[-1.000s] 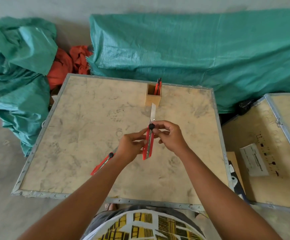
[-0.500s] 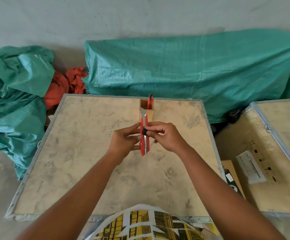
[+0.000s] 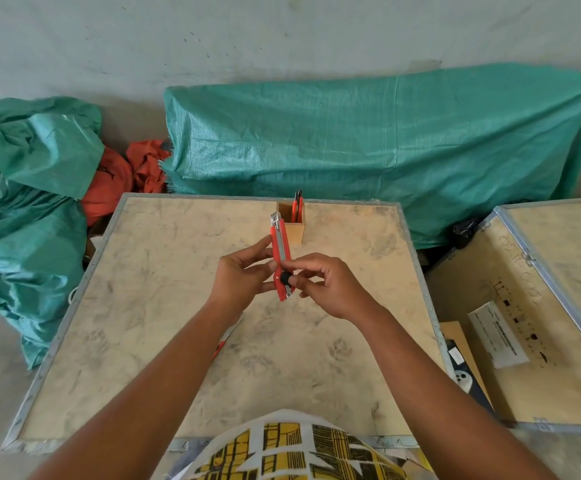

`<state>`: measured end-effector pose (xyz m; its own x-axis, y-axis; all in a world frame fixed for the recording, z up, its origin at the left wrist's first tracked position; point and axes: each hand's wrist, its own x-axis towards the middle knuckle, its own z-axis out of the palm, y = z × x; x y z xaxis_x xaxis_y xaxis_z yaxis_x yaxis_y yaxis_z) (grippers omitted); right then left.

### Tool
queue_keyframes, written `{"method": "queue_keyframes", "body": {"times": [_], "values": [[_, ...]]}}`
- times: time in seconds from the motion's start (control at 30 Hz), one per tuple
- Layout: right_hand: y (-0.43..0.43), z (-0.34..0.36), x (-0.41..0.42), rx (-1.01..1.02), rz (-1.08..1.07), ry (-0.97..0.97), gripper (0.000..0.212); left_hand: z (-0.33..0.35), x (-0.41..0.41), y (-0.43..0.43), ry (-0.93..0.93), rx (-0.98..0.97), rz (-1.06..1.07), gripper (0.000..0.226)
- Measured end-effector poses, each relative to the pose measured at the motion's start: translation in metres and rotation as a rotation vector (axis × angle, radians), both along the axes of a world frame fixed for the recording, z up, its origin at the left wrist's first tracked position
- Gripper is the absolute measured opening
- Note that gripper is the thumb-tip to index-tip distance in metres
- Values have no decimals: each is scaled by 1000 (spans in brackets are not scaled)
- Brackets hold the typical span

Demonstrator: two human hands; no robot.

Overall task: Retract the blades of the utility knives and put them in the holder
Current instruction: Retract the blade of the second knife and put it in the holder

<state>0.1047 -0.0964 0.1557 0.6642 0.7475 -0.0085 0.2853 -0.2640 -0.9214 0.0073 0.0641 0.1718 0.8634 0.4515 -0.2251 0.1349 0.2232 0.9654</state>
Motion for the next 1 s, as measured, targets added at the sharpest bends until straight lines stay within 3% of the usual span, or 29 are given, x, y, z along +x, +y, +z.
{"method": "queue_keyframes", "body": {"times": [0.3,0.53,0.87,1.0], "values": [[5,3,2,-35,-49,-77,15,5,6,0,29,29,-4,42],[1,9,7,-50,19,-103,27,8,9,-3,38,2,-2,40],[3,8,7,-46,-41,-97,16,11,16,-5,87,46,-9,35],[3,7,8,-43,-38,-108,30,12,17,-2,90,14,19,36]]}}
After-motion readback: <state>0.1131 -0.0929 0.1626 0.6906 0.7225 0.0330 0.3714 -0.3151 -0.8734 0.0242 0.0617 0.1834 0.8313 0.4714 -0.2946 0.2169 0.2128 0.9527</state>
